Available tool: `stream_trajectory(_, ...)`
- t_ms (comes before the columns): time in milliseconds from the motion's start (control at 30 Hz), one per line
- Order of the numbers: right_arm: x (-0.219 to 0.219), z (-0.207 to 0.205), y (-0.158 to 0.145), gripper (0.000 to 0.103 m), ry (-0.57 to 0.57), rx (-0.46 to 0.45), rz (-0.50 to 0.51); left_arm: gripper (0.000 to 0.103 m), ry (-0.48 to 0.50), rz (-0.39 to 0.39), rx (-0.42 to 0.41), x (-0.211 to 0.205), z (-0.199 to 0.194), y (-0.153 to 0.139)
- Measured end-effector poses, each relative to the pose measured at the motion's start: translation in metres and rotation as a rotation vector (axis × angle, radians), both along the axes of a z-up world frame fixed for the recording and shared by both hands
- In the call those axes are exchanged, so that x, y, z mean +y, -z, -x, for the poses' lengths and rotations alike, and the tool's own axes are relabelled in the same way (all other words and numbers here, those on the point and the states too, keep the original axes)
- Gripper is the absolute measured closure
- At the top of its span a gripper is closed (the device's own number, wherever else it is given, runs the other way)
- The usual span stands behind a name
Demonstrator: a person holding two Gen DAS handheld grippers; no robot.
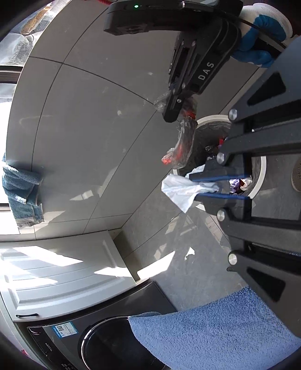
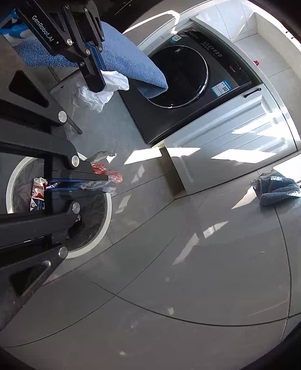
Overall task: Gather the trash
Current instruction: 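Open both grippers to drop the tissue and bag into the bin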
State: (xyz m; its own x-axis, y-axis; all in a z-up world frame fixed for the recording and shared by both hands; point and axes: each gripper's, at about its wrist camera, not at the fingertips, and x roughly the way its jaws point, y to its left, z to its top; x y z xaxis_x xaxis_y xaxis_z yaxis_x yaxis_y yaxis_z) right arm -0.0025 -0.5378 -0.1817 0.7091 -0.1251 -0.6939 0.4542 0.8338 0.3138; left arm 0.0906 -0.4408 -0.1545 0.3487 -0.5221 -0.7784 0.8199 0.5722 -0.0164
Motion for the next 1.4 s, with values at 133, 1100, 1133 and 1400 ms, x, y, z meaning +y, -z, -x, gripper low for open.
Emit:
stream_trajectory(133,-0.001,-0.001,0.006,0.1,0.001,0.008,-0.009,0.094,0.004,-0.011,0.002,-0.006,0.002,0.004)
stream_trajectory(1100,-0.015,-0.028,0.047,0.092,0.012,0.129,-0.017,0.057,0.009,0.045,0.14,-0.023,-0.022,0.013)
stream_trajectory(1133,-0.013,-0.028,0.049,0.079,0.015,0.139,-0.01,0.057,0.008,0.052,0.145,-0.021,-0.021,0.01)
stream_trajectory(1400,-0.001,-0.021,0.028,0.059,0.015,0.151,0.053,0.055,-0.03,0.109,0.099,0.014,-0.015,-0.03)
